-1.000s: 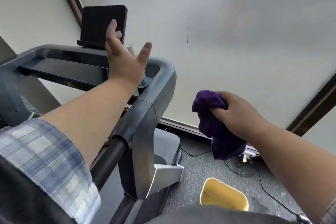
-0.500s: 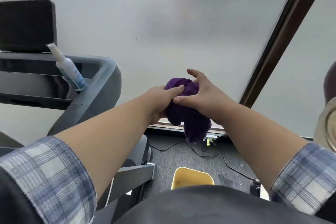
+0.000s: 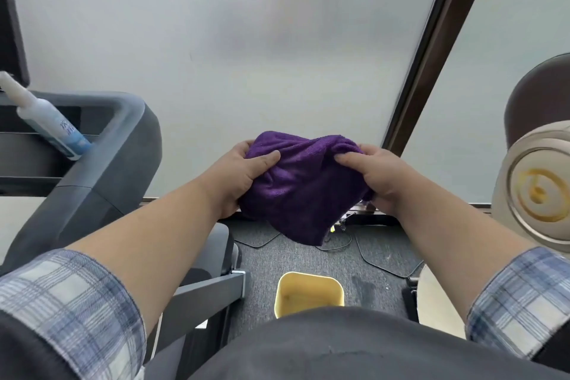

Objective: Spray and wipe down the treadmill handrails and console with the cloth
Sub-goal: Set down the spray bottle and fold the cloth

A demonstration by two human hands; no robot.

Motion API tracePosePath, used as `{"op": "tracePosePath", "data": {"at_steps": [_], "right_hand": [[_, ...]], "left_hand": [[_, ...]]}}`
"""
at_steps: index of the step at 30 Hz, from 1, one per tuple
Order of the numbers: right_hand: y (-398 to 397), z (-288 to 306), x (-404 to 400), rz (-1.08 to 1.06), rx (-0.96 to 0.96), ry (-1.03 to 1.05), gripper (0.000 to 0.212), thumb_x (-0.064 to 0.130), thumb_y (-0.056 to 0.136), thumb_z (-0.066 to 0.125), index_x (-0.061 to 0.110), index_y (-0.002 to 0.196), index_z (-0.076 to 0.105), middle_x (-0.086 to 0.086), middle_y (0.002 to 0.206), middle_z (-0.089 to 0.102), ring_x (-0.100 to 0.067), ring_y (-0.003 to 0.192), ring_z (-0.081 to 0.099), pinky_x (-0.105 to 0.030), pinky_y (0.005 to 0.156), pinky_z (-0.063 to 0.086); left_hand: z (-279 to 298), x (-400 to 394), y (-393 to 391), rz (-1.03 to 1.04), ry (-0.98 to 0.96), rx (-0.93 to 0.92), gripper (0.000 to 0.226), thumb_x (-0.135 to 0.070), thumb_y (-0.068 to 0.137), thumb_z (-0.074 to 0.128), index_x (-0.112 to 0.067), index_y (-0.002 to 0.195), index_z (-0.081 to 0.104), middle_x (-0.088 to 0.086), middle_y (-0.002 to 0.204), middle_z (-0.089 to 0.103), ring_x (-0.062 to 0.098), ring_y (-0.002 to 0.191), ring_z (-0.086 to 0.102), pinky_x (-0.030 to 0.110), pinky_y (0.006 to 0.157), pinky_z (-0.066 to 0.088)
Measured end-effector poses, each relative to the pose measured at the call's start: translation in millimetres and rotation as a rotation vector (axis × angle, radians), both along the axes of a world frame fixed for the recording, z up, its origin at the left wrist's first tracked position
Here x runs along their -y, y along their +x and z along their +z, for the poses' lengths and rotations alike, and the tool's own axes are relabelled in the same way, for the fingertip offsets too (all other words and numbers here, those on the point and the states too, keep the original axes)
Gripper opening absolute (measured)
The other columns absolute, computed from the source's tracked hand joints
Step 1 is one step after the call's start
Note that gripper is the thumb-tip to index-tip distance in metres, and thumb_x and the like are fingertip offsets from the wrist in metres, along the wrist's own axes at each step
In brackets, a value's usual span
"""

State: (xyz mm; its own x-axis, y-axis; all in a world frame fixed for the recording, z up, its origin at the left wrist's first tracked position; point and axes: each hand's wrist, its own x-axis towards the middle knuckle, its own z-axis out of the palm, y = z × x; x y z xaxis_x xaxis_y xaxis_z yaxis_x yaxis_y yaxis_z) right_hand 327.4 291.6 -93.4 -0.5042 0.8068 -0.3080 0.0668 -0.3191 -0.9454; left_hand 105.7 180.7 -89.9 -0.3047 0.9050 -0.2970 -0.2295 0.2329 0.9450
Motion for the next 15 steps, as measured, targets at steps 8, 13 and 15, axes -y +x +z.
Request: {"op": "tracePosePath", "data": {"at_steps": [8,13,15], "right_hand": [[-11.3,-5.1,1.5,-0.167,-0.010,0.212,0.029,0.022,0.083,0.078,0.027,0.106,0.062,-0.001,0.095,0.074,-0.015,0.085,0.072,-0.028,0.068,0.055],[-5.3,2.5,-3.7,-0.180,0.010,0.137,0.056,0.029,0.065,0.085,0.030,0.114,0.058,-0.003,0.103,0.074,-0.018,0.086,0.076,-0.034,0.070,0.060],[-2.5,3.2,-7.1,-0.238,-0.005,0.103,0.062,0.025,0.066,0.087,0.028,0.118,0.053,-0.004,0.107,0.070,-0.017,0.086,0.075,-0.035,0.070,0.060]], "left_hand": [[3.8,-1.1,7.5,-0.126,-0.055,0.014,0.047,-0.029,0.085,0.071,-0.023,0.130,0.057,0.004,0.112,0.074,0.020,0.096,0.073,0.033,0.073,0.058],[5.7,1.7,-2.0,-0.064,-0.024,0.049,0.060,-0.023,0.085,0.077,-0.040,0.133,0.044,-0.001,0.121,0.068,0.020,0.093,0.074,0.035,0.069,0.059],[7.7,4.8,-5.0,-0.132,0.014,0.133,0.069,-0.016,0.077,0.075,-0.040,0.134,0.045,0.000,0.122,0.069,0.021,0.094,0.073,0.036,0.070,0.058]]}}
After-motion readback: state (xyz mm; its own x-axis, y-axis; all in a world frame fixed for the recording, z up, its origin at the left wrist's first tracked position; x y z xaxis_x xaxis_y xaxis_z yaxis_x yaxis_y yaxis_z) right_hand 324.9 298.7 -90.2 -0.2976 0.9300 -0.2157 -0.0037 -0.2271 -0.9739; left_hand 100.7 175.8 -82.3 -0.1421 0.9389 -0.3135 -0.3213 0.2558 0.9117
